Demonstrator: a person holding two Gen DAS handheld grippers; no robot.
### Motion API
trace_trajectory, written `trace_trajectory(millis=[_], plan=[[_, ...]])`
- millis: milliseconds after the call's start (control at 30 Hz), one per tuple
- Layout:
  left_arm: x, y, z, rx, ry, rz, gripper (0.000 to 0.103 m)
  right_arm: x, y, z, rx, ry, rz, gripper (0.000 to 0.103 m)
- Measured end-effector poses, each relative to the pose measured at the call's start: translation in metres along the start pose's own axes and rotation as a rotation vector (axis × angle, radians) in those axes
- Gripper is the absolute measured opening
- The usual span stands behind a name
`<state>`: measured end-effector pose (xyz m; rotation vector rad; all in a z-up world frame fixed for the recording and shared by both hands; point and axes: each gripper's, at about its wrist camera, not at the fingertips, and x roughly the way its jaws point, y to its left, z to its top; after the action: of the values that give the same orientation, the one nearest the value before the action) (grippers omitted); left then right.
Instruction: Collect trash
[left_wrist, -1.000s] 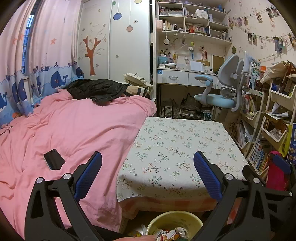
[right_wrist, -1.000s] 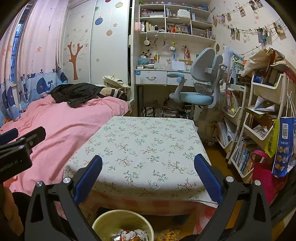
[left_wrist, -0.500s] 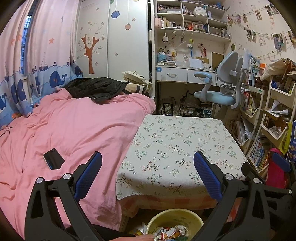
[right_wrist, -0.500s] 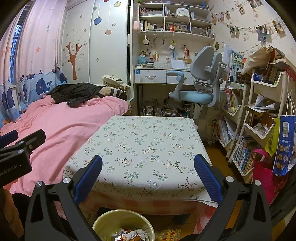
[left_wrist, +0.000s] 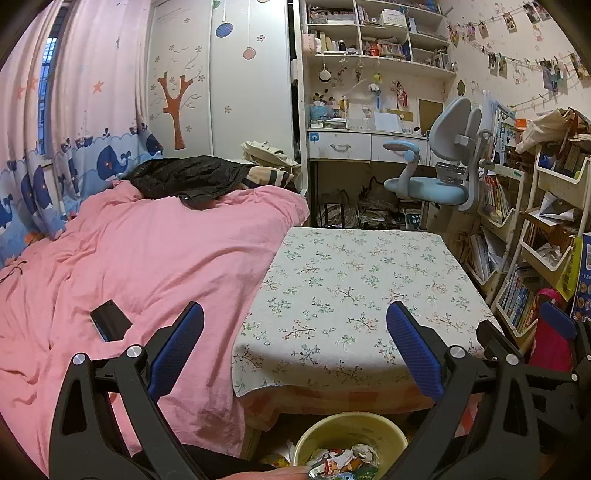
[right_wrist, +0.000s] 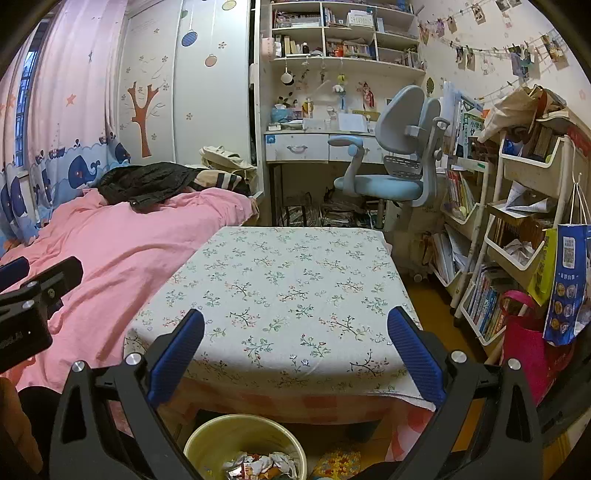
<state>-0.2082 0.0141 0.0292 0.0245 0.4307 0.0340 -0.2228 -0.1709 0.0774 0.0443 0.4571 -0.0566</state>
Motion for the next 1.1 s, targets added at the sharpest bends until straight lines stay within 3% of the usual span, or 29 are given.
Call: trace_trajectory(millis=[500,1100], plan=[[0.004,-0.004,0.019,0.024,0.032,-0.001,0.096,0.011,0.002,0.011,0.008,0.013,0.023,0.095],[0.122,-0.023,0.048,0.025,0.098,-0.017,0.096,0.095,-0.020,0.039,-0.011,0.094,-0.007,0.095]])
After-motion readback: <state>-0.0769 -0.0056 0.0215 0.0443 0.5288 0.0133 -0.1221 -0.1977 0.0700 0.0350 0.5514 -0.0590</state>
